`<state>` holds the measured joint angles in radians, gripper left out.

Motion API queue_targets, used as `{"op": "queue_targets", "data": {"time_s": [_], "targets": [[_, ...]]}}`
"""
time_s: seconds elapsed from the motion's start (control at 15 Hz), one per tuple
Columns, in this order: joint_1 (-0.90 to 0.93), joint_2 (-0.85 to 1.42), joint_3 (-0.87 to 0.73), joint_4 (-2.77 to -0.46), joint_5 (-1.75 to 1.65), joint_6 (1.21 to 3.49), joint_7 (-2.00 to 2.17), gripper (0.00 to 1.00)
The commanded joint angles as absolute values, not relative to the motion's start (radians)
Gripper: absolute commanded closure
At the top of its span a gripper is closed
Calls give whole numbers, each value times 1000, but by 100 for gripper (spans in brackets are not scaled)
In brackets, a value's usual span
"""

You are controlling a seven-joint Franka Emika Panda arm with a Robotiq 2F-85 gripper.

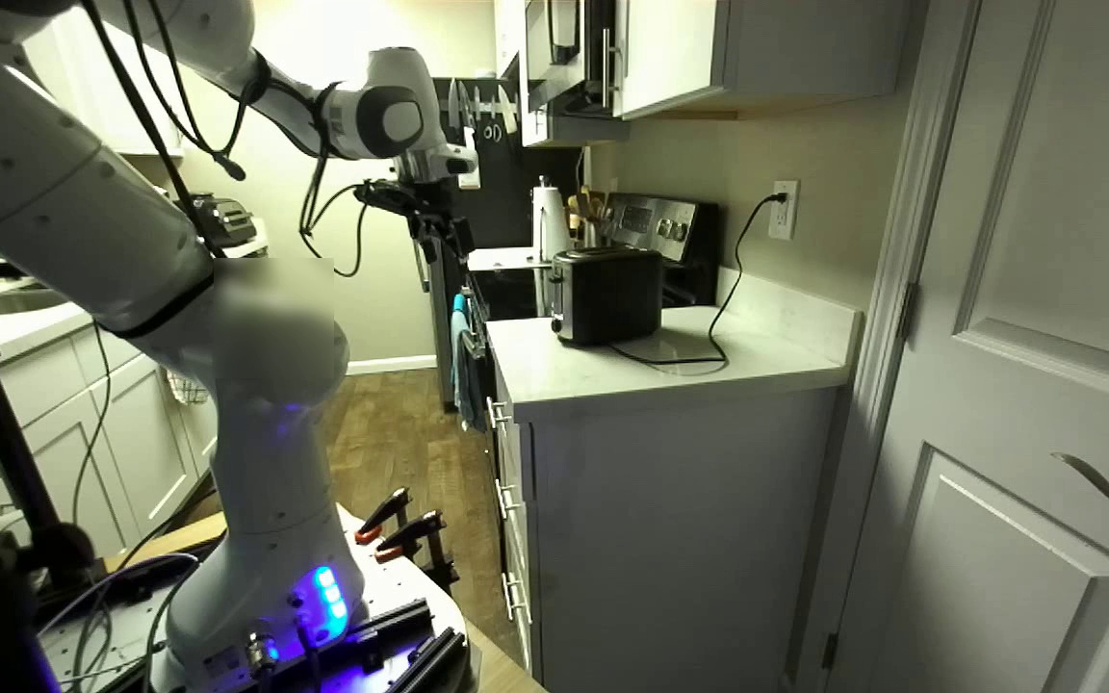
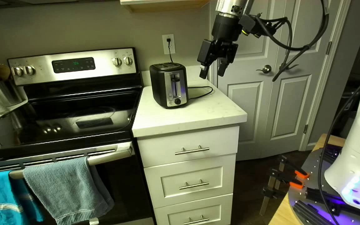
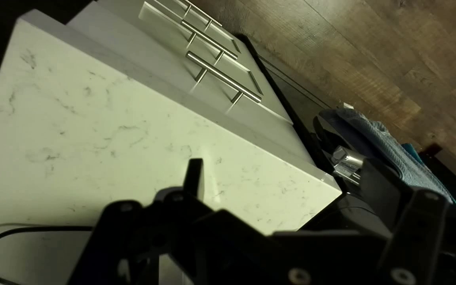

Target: Push the black knob on the toaster downwards

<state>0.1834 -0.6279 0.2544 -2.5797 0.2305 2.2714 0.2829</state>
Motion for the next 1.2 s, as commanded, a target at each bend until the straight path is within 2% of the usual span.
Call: {"op": "queue_targets", "data": {"time_s": [0.0, 0.73, 1.13], "targets": [[189, -627, 249, -2578, 225, 2269, 286, 0], [189, -627, 249, -2578, 225, 2269, 286, 0], [132, -500, 383, -2453, 125, 2339, 454, 0]]}}
